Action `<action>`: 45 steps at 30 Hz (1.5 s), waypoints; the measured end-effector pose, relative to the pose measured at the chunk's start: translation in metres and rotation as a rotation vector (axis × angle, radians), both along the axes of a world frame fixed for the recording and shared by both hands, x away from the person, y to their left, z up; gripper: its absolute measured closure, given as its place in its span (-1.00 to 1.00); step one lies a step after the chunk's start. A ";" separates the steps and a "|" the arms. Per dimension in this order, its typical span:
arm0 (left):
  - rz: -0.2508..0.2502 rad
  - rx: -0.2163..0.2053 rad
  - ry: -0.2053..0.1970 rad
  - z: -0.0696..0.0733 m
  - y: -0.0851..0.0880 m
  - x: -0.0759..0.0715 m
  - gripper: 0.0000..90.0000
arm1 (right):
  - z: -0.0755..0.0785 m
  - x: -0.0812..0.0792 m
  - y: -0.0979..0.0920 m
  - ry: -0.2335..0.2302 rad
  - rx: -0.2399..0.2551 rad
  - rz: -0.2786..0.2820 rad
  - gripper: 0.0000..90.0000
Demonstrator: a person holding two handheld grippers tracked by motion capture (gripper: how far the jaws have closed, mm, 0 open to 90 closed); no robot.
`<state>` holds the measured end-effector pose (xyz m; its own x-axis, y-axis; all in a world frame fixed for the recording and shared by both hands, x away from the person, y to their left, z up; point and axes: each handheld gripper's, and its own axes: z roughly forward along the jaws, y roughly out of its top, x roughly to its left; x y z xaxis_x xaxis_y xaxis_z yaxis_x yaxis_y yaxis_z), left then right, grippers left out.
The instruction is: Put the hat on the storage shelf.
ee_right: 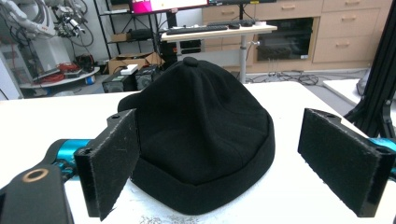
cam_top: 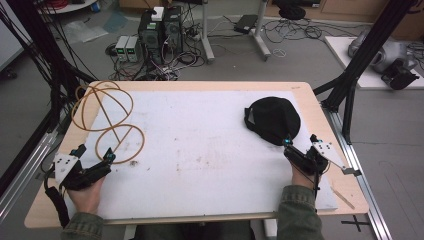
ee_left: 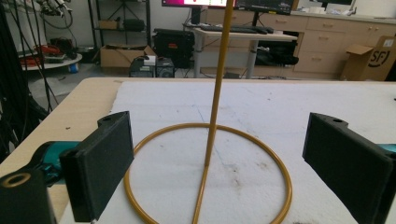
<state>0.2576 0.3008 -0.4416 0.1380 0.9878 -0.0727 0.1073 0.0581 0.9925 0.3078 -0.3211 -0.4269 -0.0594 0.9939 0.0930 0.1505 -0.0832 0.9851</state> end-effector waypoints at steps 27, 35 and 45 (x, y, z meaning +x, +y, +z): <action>0.007 -0.030 0.003 -0.001 0.006 -0.001 -0.80 | -0.001 0.002 0.001 -0.004 -0.001 0.007 -0.73; -0.001 -0.028 0.008 -0.002 0.005 0.000 -0.80 | 0.003 0.010 0.001 -0.017 0.000 0.014 -0.73; -0.003 -0.027 0.015 -0.003 0.007 0.000 -0.80 | 0.006 0.027 0.004 -0.004 -0.022 0.027 -0.73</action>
